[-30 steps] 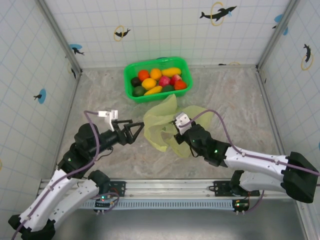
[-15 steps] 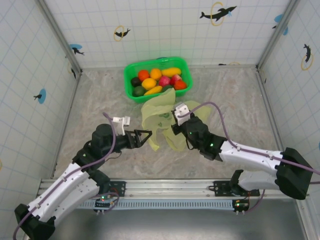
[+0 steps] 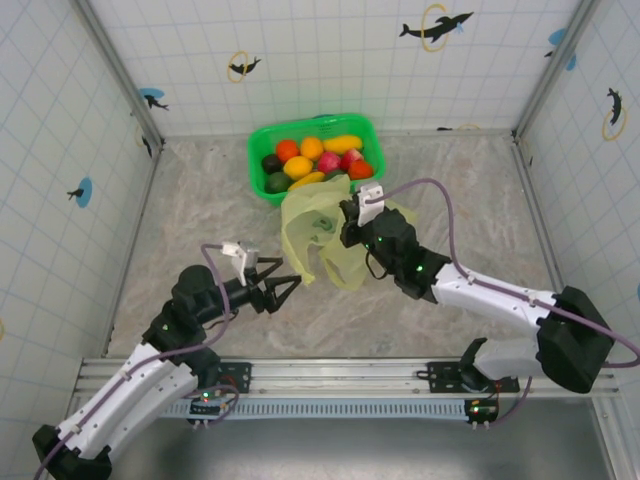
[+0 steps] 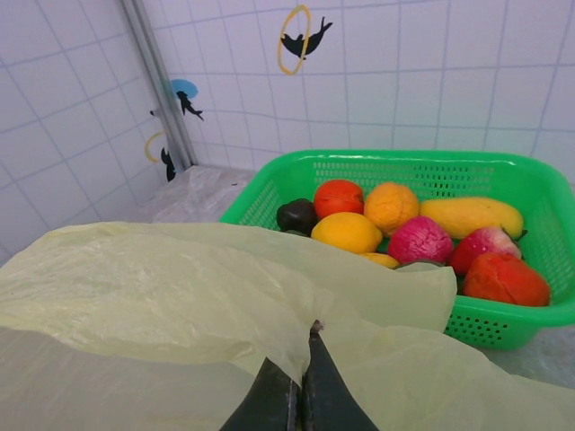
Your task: Place the fake fruits into the plastic bag and tie a complex knot
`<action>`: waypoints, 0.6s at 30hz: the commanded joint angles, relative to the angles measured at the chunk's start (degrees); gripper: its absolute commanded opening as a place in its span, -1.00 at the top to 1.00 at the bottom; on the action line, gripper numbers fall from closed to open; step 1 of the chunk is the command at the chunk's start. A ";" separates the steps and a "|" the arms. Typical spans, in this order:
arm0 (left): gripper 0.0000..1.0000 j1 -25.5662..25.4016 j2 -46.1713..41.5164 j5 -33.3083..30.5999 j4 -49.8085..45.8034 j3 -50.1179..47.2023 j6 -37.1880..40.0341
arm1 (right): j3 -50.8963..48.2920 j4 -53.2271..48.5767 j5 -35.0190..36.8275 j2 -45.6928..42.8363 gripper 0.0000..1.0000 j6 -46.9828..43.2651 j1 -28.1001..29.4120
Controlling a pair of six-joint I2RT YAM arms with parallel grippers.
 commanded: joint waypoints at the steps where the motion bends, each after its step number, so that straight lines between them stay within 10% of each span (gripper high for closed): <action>1: -0.71 -0.21 -1.90 -0.33 1.67 -1.15 16.49 | 3.46 0.78 -2.62 1.23 1.00 1.72 -1.02; 7: -0.65 -0.21 0.06 1.13 0.55 -0.72 28.37 | 6.24 -0.20 -4.56 2.75 1.00 2.08 -2.35; 18: -0.58 -0.21 5.03 1.39 7.14 0.39 27.41 | 8.97 -1.13 -6.76 4.86 1.00 2.25 -3.23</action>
